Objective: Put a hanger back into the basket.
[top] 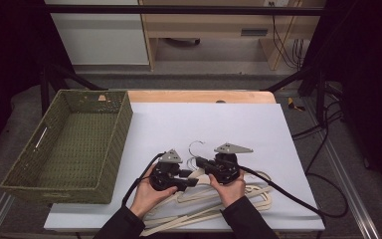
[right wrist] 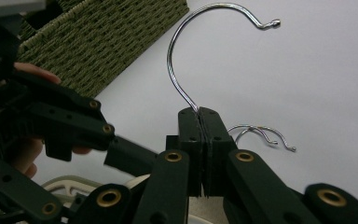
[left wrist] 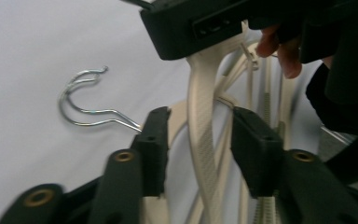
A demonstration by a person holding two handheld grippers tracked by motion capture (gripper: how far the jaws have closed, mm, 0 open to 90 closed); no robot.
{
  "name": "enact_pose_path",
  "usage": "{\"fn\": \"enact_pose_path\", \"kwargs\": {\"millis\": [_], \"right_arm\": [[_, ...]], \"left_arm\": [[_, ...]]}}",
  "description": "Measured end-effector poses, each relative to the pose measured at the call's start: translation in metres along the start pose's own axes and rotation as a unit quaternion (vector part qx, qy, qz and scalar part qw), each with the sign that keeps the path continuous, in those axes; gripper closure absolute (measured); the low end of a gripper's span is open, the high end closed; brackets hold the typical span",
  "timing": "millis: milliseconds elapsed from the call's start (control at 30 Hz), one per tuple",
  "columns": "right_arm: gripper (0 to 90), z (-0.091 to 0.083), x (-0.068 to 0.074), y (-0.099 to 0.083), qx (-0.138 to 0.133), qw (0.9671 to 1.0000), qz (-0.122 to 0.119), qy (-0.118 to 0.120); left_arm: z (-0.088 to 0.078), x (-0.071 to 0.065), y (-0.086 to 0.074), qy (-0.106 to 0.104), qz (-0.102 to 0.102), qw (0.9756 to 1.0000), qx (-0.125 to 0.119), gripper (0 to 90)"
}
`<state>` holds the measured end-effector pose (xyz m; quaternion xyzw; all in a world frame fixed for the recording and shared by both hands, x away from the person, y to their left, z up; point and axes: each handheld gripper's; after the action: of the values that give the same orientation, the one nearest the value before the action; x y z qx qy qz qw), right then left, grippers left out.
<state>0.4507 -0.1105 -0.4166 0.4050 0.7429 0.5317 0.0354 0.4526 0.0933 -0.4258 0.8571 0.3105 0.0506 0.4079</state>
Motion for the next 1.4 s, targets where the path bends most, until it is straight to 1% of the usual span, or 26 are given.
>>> {"fn": "enact_pose_path", "kwargs": {"millis": [67,100,133,167,233,300,400,533,600,667,700,767,800,867,900,933,967,1000,1067,1100,1133,1233,1300,1333,1367,1400], "right_arm": [[89.4,-0.001,0.001,0.000,-0.001,1.0000,-0.002,0.000],[89.4,-0.003,0.002,0.000,-0.003,1.0000,-0.003,0.001],[89.4,-0.003,0.002,0.000,-0.003,1.0000,-0.003,0.001],[89.2,-0.005,0.004,0.000,-0.003,1.0000,-0.004,0.001],[88.8,-0.008,0.005,0.000,-0.007,0.9999,-0.012,0.003],[87.6,-0.011,0.007,0.001,-0.011,0.9998,-0.016,0.007],[84.1,-0.016,0.009,0.001,-0.018,0.9994,-0.028,0.012],[77.8,-0.024,0.014,0.002,-0.013,0.9987,-0.039,0.031],[72.6,-0.030,0.017,0.002,-0.014,0.9977,-0.050,0.043],[67.7,-0.036,0.020,0.003,-0.022,0.9965,-0.066,0.047],[65.1,-0.040,0.022,0.003,-0.028,0.9959,-0.071,0.047],[58.4,-0.047,0.024,0.005,-0.037,0.9943,-0.080,0.059],[52.1,-0.052,0.025,0.006,-0.044,0.9932,-0.089,0.061],[44.6,-0.057,0.026,0.007,-0.052,0.9918,-0.101,0.058],[37.1,-0.063,0.026,0.009,-0.060,0.9905,-0.114,0.047],[37.1,-0.063,0.026,0.009,-0.060,0.9905,-0.114,0.047],[30.7,-0.070,0.025,0.011,-0.072,0.9889,-0.125,0.037],[30.7,-0.070,0.025,0.011,-0.072,0.9889,-0.125,0.037],[22.1,-0.077,0.022,0.014,-0.075,0.9882,-0.129,0.034],[20.3,-0.079,0.020,0.014,-0.076,0.9874,-0.136,0.028],[15.5,-0.083,0.015,0.015,-0.076,0.9873,-0.139,0.014],[12.1,-0.086,0.011,0.015,-0.074,0.9875,-0.139,0.005],[11.3,-0.089,0.004,0.014,-0.076,0.9873,-0.140,-0.004],[9.6,-0.090,0.000,0.014,-0.075,0.9880,-0.135,-0.009],[8.9,-0.093,-0.008,0.013,-0.073,0.9885,-0.130,-0.023],[8.9,-0.093,-0.008,0.013,-0.073,0.9885,-0.130,-0.023]], "left_arm": [[0.002,-0.002,-0.001,-0.001,0.001,1.0000,0.005,66.0],[0.003,-0.002,-0.002,-0.006,-0.002,1.0000,0.007,72.1],[0.003,-0.002,-0.002,-0.003,-0.003,1.0000,0.007,72.1],[0.002,-0.003,-0.002,0.001,-0.004,1.0000,0.007,77.8],[-0.001,-0.003,-0.002,-0.009,-0.017,0.9998,-0.002,79.0],[-0.002,-0.004,-0.002,-0.011,-0.020,0.9997,-0.006,80.1],[-0.006,-0.007,-0.001,-0.032,-0.022,0.9991,-0.015,81.4],[-0.016,-0.019,0.001,-0.042,-0.015,0.9984,-0.035,84.2],[-0.021,-0.026,0.002,-0.039,-0.007,0.9982,-0.046,85.9],[-0.027,-0.033,0.004,-0.022,0.008,0.9984,-0.051,86.0],[-0.030,-0.036,0.004,-0.021,0.010,0.9981,-0.057,85.9],[-0.035,-0.038,0.004,-0.024,0.011,0.9975,-0.065,86.0],[-0.038,-0.038,0.005,-0.022,0.012,0.9973,-0.069,85.9],[-0.044,-0.038,0.005,-0.009,0.013,0.9968,-0.078,86.0],[-0.046,-0.037,0.005,-0.003,0.014,0.9967,-0.080,86.0],[-0.050,-0.035,0.005,0.006,0.013,0.9963,-0.085,86.0],[-0.053,-0.033,0.005,0.011,0.011,0.9960,-0.088,86.0],[-0.057,-0.030,0.005,0.018,0.011,0.9955,-0.092,86.0],[-0.066,-0.024,0.004,0.028,0.007,0.9942,-0.104,85.9],[-0.069,-0.022,0.004,0.032,0.007,0.9937,-0.107,85.9],[-0.075,-0.019,0.004,0.037,0.006,0.9929,-0.113,85.9],[-0.086,-0.013,0.004,0.050,0.003,0.9910,-0.124,85.9],[-0.095,-0.010,0.004,0.060,0.003,0.9894,-0.132,85.9],[-0.099,-0.008,0.004,0.064,0.002,0.9886,-0.136,85.9],[-0.102,-0.006,0.004,0.069,0.003,0.9877,-0.140,85.9],[-0.106,-0.005,0.004,0.072,0.004,0.9874,-0.141,85.9]]}}
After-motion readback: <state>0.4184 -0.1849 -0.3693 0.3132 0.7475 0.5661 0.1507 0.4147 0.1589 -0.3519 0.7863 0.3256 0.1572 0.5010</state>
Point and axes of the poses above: each handheld gripper's, and its own axes: z roughly forward along the jaws, y roughly out of its top, x roughly to its left, and after that the axes turned 8 degrees about y, right-handed
